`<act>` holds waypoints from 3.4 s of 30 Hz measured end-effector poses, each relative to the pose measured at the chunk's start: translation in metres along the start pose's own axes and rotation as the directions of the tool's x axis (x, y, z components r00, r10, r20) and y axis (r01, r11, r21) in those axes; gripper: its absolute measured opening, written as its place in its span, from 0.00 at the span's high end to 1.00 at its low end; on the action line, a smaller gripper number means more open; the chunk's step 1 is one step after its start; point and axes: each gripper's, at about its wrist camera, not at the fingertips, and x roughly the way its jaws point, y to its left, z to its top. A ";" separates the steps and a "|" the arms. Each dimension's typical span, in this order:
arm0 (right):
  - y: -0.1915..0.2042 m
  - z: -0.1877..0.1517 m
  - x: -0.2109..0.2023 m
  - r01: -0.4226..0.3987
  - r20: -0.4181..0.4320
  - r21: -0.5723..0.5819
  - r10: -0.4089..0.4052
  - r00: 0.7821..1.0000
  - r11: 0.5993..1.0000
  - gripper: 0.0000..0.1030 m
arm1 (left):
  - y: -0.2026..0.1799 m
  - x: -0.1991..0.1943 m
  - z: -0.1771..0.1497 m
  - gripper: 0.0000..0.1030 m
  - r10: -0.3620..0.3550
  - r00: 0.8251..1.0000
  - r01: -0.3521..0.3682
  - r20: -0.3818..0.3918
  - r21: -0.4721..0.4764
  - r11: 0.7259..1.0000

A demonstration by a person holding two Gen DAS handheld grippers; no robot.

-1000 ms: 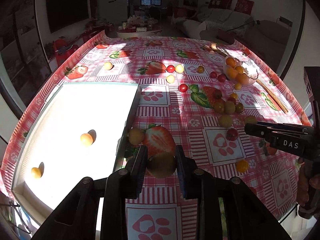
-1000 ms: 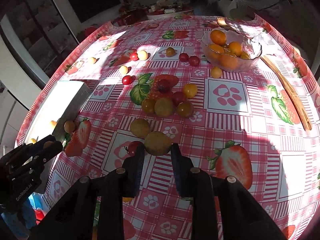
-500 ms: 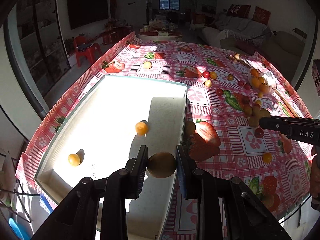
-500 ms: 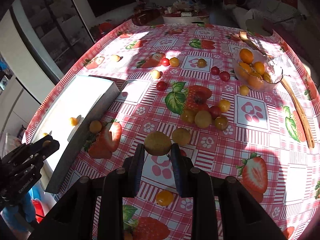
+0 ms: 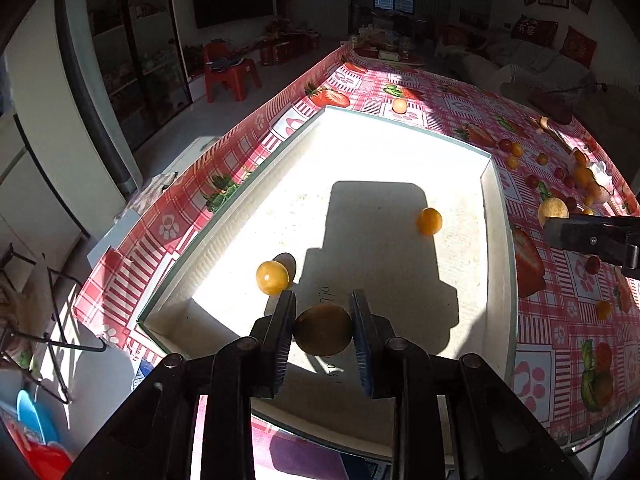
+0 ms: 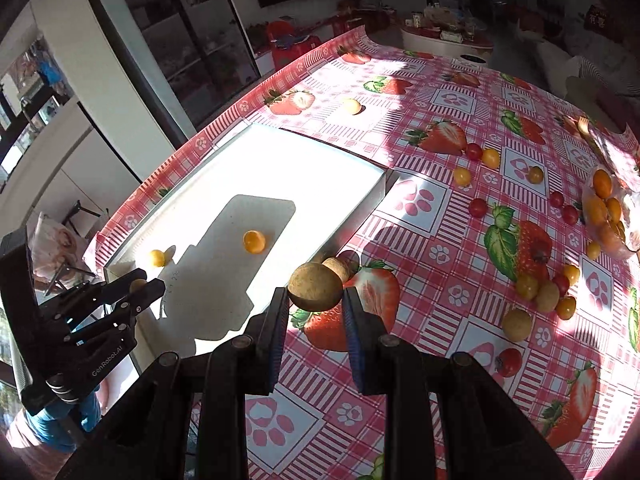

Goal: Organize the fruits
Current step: 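Carry both held fruits over the white tray, then open both tools to release the fruits into the tray, then grasp a yellow-green fruit with the left tool while the right tool grasps a yellow tomato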

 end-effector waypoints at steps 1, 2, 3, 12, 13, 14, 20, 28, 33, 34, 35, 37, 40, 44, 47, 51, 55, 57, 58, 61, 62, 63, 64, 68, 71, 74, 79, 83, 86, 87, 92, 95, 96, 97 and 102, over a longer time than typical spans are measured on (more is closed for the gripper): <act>0.007 0.002 0.005 -0.009 -0.009 -0.011 0.009 1.000 1.000 0.71 | 0.001 0.002 0.000 0.71 0.009 1.000 -0.009 0.000 0.003 1.000; 0.013 0.004 0.009 -0.014 -0.016 -0.020 0.014 1.000 1.000 0.71 | 0.002 0.003 -0.001 0.71 0.020 1.000 -0.020 0.001 0.006 1.000; 0.020 0.005 0.014 -0.019 -0.023 -0.033 0.018 1.000 0.999 0.71 | 0.003 0.005 -0.001 0.71 0.029 1.000 -0.029 0.000 0.008 1.000; 0.050 0.015 0.059 -0.051 -0.131 -0.074 0.041 0.990 0.996 0.71 | 0.004 0.020 -0.001 0.71 0.060 0.998 -0.060 -0.020 0.017 0.998; 0.051 0.014 0.064 -0.047 -0.142 -0.080 0.035 0.989 0.996 0.71 | 0.005 0.021 -0.001 0.71 0.061 0.998 -0.061 -0.019 0.015 0.998; 0.052 0.014 0.068 -0.043 -0.152 -0.085 0.030 0.988 0.995 0.71 | 0.006 0.021 -0.002 0.71 0.057 0.998 -0.057 -0.020 0.012 0.998; 0.057 0.012 0.085 -0.020 -0.188 -0.115 -0.002 0.982 0.993 0.71 | 0.004 0.021 -0.004 0.71 0.068 0.998 -0.068 -0.012 0.033 0.997; 0.058 0.016 0.085 -0.002 -0.178 -0.112 -0.018 0.984 0.994 0.56 | 0.003 0.017 -0.005 0.21 0.107 0.994 -0.108 0.025 0.040 0.993; 0.051 0.022 0.068 -0.017 -0.115 -0.067 0.009 0.993 0.998 0.25 | 0.006 0.014 -0.006 0.21 0.093 0.996 -0.094 0.016 0.019 0.995; 0.049 0.024 0.063 -0.025 -0.099 -0.053 0.019 0.995 0.998 0.21 | 0.006 0.013 -0.006 0.21 0.090 0.996 -0.090 0.014 0.016 0.996; 0.047 0.025 0.058 -0.031 -0.086 -0.042 0.027 0.996 0.999 0.21 | 0.005 0.012 -0.006 0.21 0.085 0.996 -0.086 0.015 0.015 0.996; 0.043 0.026 0.051 -0.032 -0.069 -0.025 0.030 0.997 0.999 0.21 | 0.002 0.009 -0.006 0.21 0.081 0.997 -0.081 0.015 0.018 0.997; 0.034 0.023 0.039 -0.028 -0.050 -0.006 0.028 0.998 1.000 0.21 | -0.004 0.002 -0.005 0.21 0.075 0.997 -0.075 0.023 0.032 0.997; 0.016 0.012 0.024 -0.014 -0.035 0.026 0.015 0.999 1.000 0.21 | -0.017 -0.006 -0.002 0.21 0.055 0.998 -0.058 0.038 0.057 0.997; -0.002 0.002 0.013 0.008 -0.029 0.055 -0.006 1.000 0.998 0.21 | -0.030 -0.013 -0.001 0.21 0.034 0.998 -0.038 0.048 0.082 0.996; -0.029 -0.016 -0.005 0.051 -0.016 0.095 -0.049 0.999 0.994 0.21 | -0.050 -0.022 0.000 0.21 -0.001 0.999 -0.006 0.055 0.120 0.993; -0.060 -0.037 -0.021 0.113 -0.017 0.135 -0.111 0.994 0.984 0.21 | -0.075 -0.030 -0.003 0.21 -0.042 0.997 0.032 0.057 0.165 0.986; -0.074 -0.049 -0.028 0.140 -0.017 0.156 -0.139 0.990 0.978 0.21 | -0.088 -0.034 -0.006 0.21 -0.068 0.996 0.057 0.053 0.186 0.981; -0.081 -0.054 -0.031 0.151 -0.020 0.167 -0.150 0.989 0.974 0.21 | -0.094 -0.036 -0.008 0.21 -0.081 0.996 0.070 0.049 0.197 0.978; -0.100 -0.069 -0.034 0.176 -0.037 0.197 -0.172 0.984 0.964 0.21 | -0.114 -0.040 -0.016 0.21 -0.123 0.992 0.112 0.030 0.237 0.965; -0.105 -0.074 -0.034 0.181 -0.043 0.204 -0.176 0.983 0.962 0.21 | -0.120 -0.041 -0.019 0.21 -0.136 0.990 0.126 0.022 0.252 0.960; -0.109 -0.078 -0.034 0.186 -0.048 0.208 -0.180 0.982 0.960 0.21 | -0.128 -0.042 -0.023 0.21 -0.151 0.988 0.142 0.014 0.267 0.953; -0.112 -0.083 -0.033 0.192 -0.055 0.212 -0.185 0.981 0.958 0.21 | -0.134 -0.044 -0.027 0.21 -0.168 0.986 0.160 0.004 0.279 0.947; -0.119 -0.095 -0.029 0.190 -0.069 0.216 -0.179 0.981 0.958 0.21 | -0.161 -0.049 -0.044 0.21 -0.240 0.970 0.241 -0.041 0.318 0.917; -0.120 -0.100 -0.026 0.185 -0.072 0.201 -0.174 0.982 0.962 0.24 | -0.179 -0.053 -0.057 0.21 -0.276 0.959 0.282 -0.066 0.347 0.895; -0.120 -0.103 -0.023 0.181 -0.074 0.185 -0.169 0.983 0.966 0.32 | -0.194 -0.055 -0.067 0.21 -0.297 0.951 0.306 -0.081 0.370 0.877; -0.117 -0.104 -0.022 0.217 -0.066 0.119 -0.210 0.975 0.969 0.48 | -0.213 -0.051 -0.073 0.21 -0.320 0.941 0.336 -0.104 0.380 0.862; -0.121 -0.106 -0.025 0.240 -0.061 0.090 -0.235 0.970 0.967 0.68 | -0.229 -0.046 -0.075 0.21 -0.326 0.939 0.343 -0.111 0.392 0.853; -0.126 -0.108 -0.028 0.230 -0.058 0.101 -0.226 0.973 0.968 0.72 | -0.239 -0.041 -0.079 0.22 -0.318 0.940 0.340 -0.123 0.406 0.848; -0.126 -0.108 -0.028 0.228 -0.056 0.105 -0.223 0.973 0.968 0.72 | -0.241 -0.039 -0.080 0.32 -0.314 0.940 0.339 -0.131 0.410 0.847; -0.130 -0.109 -0.029 0.210 -0.049 0.119 -0.206 0.977 0.970 0.72 | -0.245 -0.036 -0.082 0.41 -0.311 0.940 0.340 -0.138 0.416 0.843; -0.131 -0.110 -0.030 0.201 -0.046 0.128 -0.197 0.979 0.971 0.72 | -0.246 -0.039 -0.083 0.68 -0.326 0.936 0.350 -0.131 0.425 0.835; -0.131 -0.110 -0.030 0.201 -0.044 0.130 -0.197 0.979 0.971 0.72 | -0.247 -0.039 -0.082 0.74 -0.329 0.935 0.352 -0.131 0.433 0.830; -0.130 -0.110 -0.030 0.202 -0.043 0.131 -0.198 0.979 0.971 0.72 | -0.248 -0.039 -0.083 0.74 -0.327 0.936 0.350 -0.128 0.437 0.829; -0.128 -0.116 -0.033 0.215 -0.029 0.124 -0.213 0.977 0.969 0.72 | -0.239 -0.039 -0.081 0.74 -0.350 0.927 0.374 -0.134 0.392 0.841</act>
